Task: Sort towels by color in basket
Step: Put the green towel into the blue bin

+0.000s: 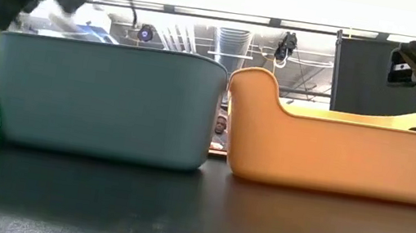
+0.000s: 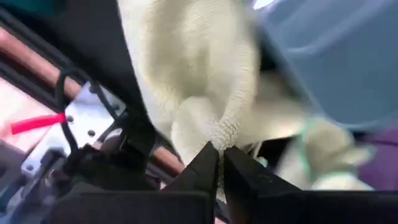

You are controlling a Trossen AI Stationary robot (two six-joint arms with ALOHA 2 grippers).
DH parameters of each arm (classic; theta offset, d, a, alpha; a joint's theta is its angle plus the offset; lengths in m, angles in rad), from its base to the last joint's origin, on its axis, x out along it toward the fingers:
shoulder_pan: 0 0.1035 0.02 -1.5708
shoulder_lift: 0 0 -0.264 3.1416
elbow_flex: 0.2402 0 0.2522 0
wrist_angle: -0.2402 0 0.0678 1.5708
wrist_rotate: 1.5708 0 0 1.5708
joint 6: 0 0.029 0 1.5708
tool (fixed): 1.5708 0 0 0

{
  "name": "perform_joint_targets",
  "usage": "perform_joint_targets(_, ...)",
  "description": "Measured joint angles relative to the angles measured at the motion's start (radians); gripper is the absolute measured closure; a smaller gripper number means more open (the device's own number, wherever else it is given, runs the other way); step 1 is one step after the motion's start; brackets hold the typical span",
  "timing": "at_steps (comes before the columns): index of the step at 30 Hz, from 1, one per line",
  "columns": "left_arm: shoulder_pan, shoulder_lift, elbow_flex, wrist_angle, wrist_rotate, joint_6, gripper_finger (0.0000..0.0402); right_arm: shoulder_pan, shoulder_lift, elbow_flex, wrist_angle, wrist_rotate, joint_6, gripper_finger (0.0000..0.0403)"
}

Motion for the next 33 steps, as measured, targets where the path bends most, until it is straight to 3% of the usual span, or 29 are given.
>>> perform_joint_targets(3,-0.002,-0.044,0.151,0.0,0.121,0.032,0.0401,0.0,0.0,0.0,0.0,0.0,0.0,0.0364)
perform_joint_targets(5,-0.012,-0.062,0.26,0.007,0.149,0.052,0.0401,0.0,0.0,0.0,0.0,0.0,0.0,0.0364)
perform_joint_targets(10,-0.04,-0.076,0.52,0.064,0.122,0.126,0.0401,0.0,0.001,0.0,0.0,0.0,0.0,0.0364)
perform_joint_targets(13,-0.042,-0.075,0.617,0.194,0.104,0.157,0.0401,0.0,0.001,0.0,0.0,0.0,0.0,0.0364)
perform_joint_targets(17,-0.046,-0.071,0.667,0.463,0.11,0.234,0.0401,0.0,0.001,0.0,0.0,0.0,0.0,0.0364)
perform_joint_targets(22,-0.048,-0.057,0.664,0.693,0.216,0.289,0.0401,0.0,0.001,0.0,0.0,0.0,0.0,0.0364)
perform_joint_targets(25,-0.048,-0.04,0.662,0.648,0.227,0.289,0.0401,0.0,0.001,0.0,0.0,0.0,0.0,0.0364)
perform_joint_targets(33,-0.048,-0.015,0.651,0.341,0.188,0.22,0.0402,0.0,0.0,0.0,0.0,0.0,0.0,0.0364)
